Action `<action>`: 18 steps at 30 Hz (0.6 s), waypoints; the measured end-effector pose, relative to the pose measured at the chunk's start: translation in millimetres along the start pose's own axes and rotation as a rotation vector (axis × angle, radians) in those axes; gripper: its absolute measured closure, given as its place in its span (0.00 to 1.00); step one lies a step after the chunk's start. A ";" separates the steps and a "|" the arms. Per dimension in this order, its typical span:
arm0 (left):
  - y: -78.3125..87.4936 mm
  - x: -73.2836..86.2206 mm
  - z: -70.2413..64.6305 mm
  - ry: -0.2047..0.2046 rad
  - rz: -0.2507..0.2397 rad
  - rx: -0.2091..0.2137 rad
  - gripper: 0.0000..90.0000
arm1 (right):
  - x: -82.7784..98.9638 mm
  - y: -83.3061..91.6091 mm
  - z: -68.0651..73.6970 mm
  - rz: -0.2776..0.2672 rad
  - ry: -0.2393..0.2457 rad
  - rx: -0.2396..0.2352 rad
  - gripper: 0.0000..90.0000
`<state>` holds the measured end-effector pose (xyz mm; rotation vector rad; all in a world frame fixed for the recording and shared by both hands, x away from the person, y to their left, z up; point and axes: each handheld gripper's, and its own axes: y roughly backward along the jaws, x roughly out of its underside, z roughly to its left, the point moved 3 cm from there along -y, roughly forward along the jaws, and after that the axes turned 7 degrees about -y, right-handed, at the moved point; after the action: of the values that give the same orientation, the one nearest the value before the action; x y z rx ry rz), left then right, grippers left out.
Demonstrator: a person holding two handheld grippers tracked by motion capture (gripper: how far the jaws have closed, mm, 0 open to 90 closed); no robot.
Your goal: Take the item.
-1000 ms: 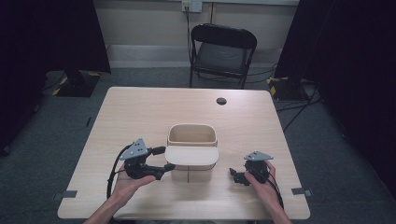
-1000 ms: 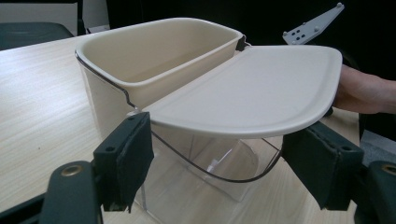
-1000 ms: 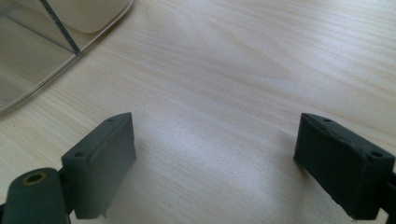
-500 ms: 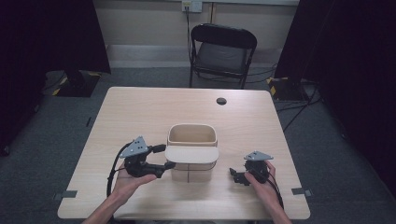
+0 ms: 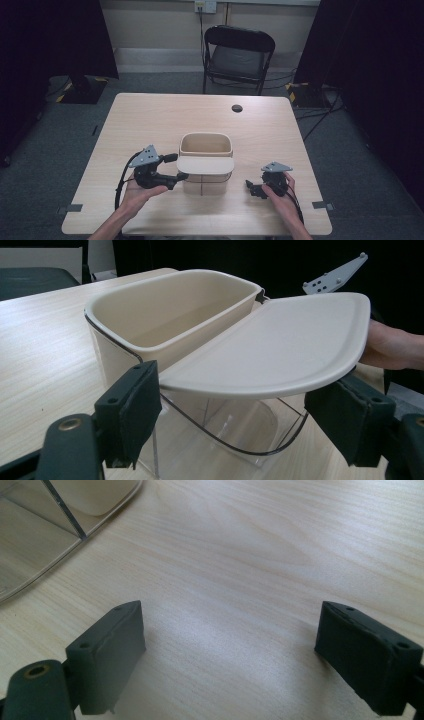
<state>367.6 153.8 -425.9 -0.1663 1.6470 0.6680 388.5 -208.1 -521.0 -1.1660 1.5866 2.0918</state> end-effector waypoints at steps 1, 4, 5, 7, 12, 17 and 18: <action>-0.1 -0.1 0.0 0.002 -0.002 -0.002 0.25 | 0.0 0.0 -0.1 0.000 0.001 0.000 0.13; 0.0 -0.2 0.3 -0.003 -0.001 -0.001 0.25 | 0.0 0.0 0.0 0.000 0.000 0.000 0.13; 0.2 -0.5 0.5 -0.004 0.002 0.000 0.25 | 0.0 0.0 0.1 0.001 -0.001 0.000 0.13; 0.4 -1.1 1.1 -0.009 0.006 0.000 0.25 | 0.0 0.0 0.0 0.000 0.000 0.000 0.13; 0.5 -1.2 1.4 -0.008 0.006 0.001 0.26 | 0.0 0.0 0.0 0.000 0.000 0.000 0.13; 0.1 -1.7 2.1 -0.005 0.008 0.005 0.26 | 0.0 0.0 0.0 0.000 0.000 0.000 0.13; 0.3 -2.0 2.3 -0.007 0.010 0.007 0.26 | 0.0 0.0 0.1 0.001 -0.001 0.000 0.13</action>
<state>369.9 154.7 -424.0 -0.1506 1.6443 0.6693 388.5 -208.0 -521.0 -1.1642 1.5865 2.0926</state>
